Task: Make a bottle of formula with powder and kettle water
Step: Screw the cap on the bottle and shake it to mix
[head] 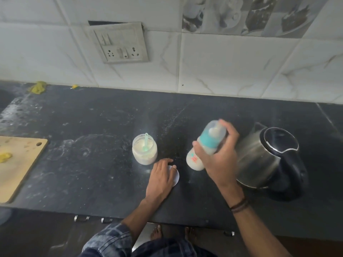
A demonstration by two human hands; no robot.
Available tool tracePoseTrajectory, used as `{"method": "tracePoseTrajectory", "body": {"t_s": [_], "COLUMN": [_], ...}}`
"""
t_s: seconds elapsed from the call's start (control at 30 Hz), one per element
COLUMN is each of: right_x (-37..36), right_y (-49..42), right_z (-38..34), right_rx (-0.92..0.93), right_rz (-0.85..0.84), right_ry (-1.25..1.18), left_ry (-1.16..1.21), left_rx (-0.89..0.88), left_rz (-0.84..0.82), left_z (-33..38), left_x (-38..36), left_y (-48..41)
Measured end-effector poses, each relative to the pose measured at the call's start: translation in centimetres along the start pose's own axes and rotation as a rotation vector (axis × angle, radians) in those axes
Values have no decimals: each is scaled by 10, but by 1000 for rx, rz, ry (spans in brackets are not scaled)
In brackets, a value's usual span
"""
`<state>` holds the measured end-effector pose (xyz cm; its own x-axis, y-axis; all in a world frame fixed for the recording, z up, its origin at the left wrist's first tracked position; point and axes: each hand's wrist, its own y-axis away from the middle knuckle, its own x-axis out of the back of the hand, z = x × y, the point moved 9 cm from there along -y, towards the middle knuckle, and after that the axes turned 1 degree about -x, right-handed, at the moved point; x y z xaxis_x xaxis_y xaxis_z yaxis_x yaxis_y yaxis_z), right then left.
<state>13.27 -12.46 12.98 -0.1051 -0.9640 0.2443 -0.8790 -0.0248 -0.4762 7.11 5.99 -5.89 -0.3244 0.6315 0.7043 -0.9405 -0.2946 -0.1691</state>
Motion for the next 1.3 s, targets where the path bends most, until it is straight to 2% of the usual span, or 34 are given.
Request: {"method": "tracePoseTrajectory", "body": {"t_s": [0.07, 0.17, 0.27, 0.4, 0.63, 0.83, 1.07, 1.13, 1.17, 1.23, 1.3], "right_x": [-1, -7, -30, -45, -44, -43, -50, -40, -28, 7, 39], "right_y": [6, 16, 26, 47, 64, 65, 50, 33, 23, 11, 5], "right_z": [14, 31, 64, 96, 108, 120, 98, 74, 53, 6, -24], "right_rx": [22, 19, -71, -33, -60, -222, -31, 44, 112, 292, 344], "right_rz": [18, 21, -165, -329, -326, -340, -338, -269, -180, 75, 317], "right_ry": [-40, 88, 279, 454, 452, 363, 456, 382, 310, 212, 132], "left_ry": [3, -33, -47, -35, -25, -10, -11, -11, -7, 3, -9], "left_rx": [9, -24, -46, -7, 8, 30, 23, 25, 26, 34, 22], "left_rz": [3, 23, 25, 16, 9, 9, -4, -9, -8, -10, -10], "left_z": [1, 5, 6, 0, -2, -4, -2, -2, -3, -3, -1], "left_x": [1, 3, 3, 1, -1, -2, -1, 0, 0, 1, -1], "left_y": [0, -1, 0, -1, -2, -2, -1, -1, -1, -1, -1]}}
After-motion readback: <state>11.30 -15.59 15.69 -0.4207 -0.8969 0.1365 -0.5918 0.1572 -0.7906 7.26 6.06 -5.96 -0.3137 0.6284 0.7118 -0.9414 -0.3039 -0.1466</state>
